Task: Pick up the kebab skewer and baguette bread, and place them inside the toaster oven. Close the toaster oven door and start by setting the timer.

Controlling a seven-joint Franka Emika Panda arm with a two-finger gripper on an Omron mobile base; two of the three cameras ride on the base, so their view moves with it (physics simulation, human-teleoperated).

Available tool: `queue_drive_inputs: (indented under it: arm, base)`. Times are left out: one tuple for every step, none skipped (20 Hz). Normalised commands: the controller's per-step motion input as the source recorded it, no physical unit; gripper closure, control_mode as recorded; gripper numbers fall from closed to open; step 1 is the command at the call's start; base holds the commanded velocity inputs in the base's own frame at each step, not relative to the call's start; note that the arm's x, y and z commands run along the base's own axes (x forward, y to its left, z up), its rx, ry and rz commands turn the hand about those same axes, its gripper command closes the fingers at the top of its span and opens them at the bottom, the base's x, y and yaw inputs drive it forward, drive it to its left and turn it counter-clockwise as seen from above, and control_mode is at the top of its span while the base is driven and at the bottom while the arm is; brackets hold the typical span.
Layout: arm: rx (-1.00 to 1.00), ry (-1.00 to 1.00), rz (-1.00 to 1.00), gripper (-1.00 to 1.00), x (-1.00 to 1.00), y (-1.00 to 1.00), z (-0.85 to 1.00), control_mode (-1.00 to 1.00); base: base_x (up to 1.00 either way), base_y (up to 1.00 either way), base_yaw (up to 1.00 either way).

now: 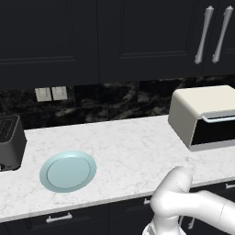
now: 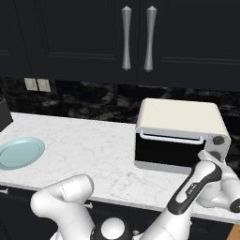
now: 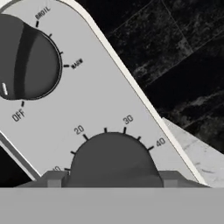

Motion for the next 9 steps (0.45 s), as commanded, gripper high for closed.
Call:
queue_drive_inputs:
  arm:
    - [0.25,0.00,-0.08,1.00,0.00,0.00,0.00,-1.00]
    - [0.25,0.00,-0.07,1.00,0.00,0.00,0.00,-1.00]
    - [0.25,0.00,-0.07,1.00,0.00,0.00,0.00,-1.00]
    - [0.25,0.00,-0.08,1.00,0.00,0.00,0.00,-1.00]
    - [0.25,0.00,-0.08,1.00,-0.01,0.00,0.00,-1.00]
    - [0.25,0.00,-0.07,1.00,-0.01,0.00,0.00,-1.00]
    - [0.24,0.00,-0.07,1.00,-0.04,0.00,0.00,-1.00]
    - [0.23,0.00,-0.07,1.00,-0.01,0.00,0.00,-1.00]
    - [0.24,0.00,-0.08,1.00,-0.03,0.00,0.00,-1.00]
  base:
    - [0.00,0.00,0.00]
    - [0.00,0.00,0.00]
    - [0.00,0.00,0.00]
    - [0.00,0.00,0.00]
    - [0.00,0.00,0.00]
    - [0.00,0.00,0.00]
    - [0.00,0.00,0.00]
    - [0.00,0.00,0.00]
    - [0.00,0.00,0.00]
